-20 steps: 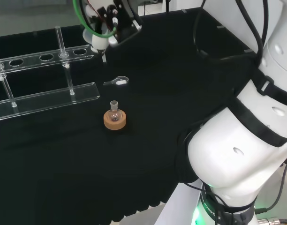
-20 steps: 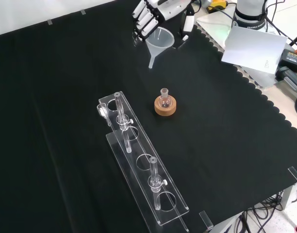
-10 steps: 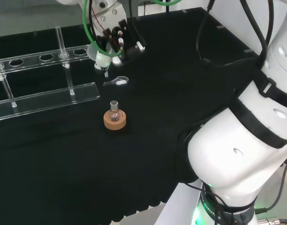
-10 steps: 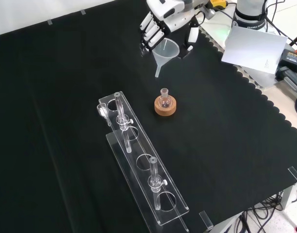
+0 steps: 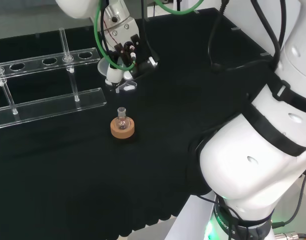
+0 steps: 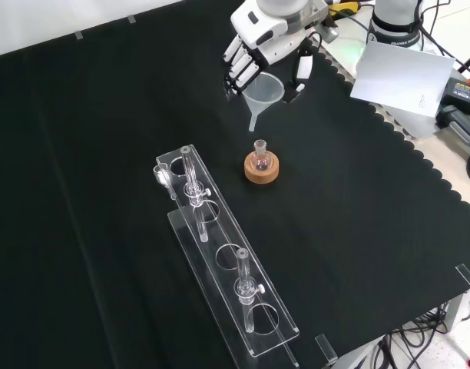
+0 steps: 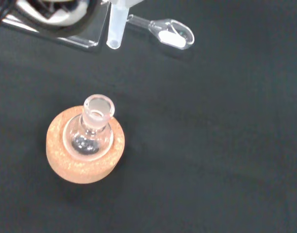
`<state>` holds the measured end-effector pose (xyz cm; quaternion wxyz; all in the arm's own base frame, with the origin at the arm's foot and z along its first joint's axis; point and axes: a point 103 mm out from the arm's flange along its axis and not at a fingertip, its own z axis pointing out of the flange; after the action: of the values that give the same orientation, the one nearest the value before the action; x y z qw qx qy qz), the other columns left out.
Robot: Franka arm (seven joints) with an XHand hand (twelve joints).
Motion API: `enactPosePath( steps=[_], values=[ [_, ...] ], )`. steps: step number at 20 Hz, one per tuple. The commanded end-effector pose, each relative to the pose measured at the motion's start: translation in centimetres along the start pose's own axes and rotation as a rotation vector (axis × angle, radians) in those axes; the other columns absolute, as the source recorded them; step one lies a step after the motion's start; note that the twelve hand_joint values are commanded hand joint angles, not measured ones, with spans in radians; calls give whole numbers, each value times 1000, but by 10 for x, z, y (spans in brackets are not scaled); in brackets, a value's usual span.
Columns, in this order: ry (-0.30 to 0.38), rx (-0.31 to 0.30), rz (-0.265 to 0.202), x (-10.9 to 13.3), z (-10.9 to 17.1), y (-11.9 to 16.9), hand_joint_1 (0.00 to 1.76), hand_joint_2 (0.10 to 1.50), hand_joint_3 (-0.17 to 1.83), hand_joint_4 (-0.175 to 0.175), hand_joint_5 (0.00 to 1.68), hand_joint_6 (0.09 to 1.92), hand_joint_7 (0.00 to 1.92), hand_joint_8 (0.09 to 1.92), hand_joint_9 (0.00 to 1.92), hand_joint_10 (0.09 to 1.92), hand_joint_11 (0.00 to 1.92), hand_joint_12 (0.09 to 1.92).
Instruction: Place the funnel on the round-bottom flask.
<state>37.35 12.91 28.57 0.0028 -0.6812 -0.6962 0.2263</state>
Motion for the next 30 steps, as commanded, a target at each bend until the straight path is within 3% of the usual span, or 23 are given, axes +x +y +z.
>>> enactPosePath(
  steps=[1, 30],
  values=[
    [4, 20, -6, 3, 13, 2, 892, 717, 612, -14, 646, 177, 533, 620, 802, 480, 608, 1260],
    [17, 103, -22, 9, 51, 12, 894, 715, 616, -13, 633, 231, 536, 621, 814, 468, 617, 1253]
  ],
)
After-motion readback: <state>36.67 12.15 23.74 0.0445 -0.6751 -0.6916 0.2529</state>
